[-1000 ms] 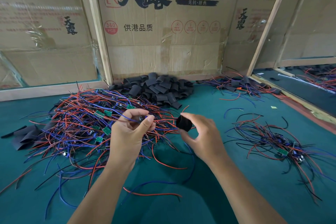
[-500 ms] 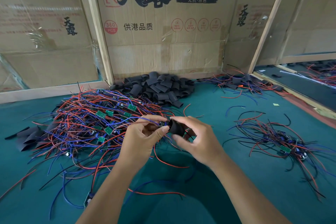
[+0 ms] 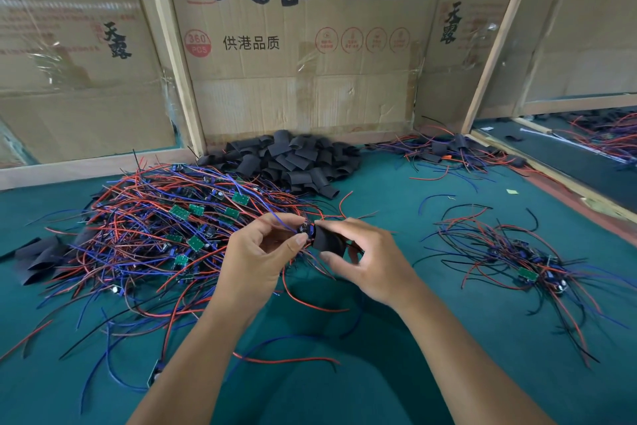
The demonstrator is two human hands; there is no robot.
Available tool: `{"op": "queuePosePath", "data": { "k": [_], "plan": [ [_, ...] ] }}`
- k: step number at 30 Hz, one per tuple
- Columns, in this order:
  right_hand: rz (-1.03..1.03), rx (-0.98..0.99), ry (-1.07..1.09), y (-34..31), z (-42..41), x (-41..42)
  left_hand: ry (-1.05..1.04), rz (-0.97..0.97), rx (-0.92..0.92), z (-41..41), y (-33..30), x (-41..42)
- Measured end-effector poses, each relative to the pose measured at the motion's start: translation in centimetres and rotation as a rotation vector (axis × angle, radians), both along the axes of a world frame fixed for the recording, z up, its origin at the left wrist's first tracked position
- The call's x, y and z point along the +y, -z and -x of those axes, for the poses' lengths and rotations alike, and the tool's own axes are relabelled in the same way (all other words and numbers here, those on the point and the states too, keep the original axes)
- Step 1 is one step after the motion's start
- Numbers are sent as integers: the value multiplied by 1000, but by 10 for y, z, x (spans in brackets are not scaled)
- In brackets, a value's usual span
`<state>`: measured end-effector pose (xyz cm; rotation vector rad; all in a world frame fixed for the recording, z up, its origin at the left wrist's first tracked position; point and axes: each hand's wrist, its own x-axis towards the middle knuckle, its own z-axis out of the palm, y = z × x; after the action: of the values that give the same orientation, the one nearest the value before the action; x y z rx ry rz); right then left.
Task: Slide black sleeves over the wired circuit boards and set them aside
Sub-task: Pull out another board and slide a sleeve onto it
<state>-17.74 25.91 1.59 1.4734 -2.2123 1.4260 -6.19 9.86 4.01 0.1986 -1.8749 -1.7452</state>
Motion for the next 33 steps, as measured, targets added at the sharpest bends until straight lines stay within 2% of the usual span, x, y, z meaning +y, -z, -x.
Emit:
{"op": "queuePosePath", "data": {
  "k": [22,33],
  "plan": [
    [38,53,83,0,-2,-2,-76,66,1,2,4,4],
    [13,92,116,-2,-5,-2,-14,-17,-47,2,4,11]
  ]
}}
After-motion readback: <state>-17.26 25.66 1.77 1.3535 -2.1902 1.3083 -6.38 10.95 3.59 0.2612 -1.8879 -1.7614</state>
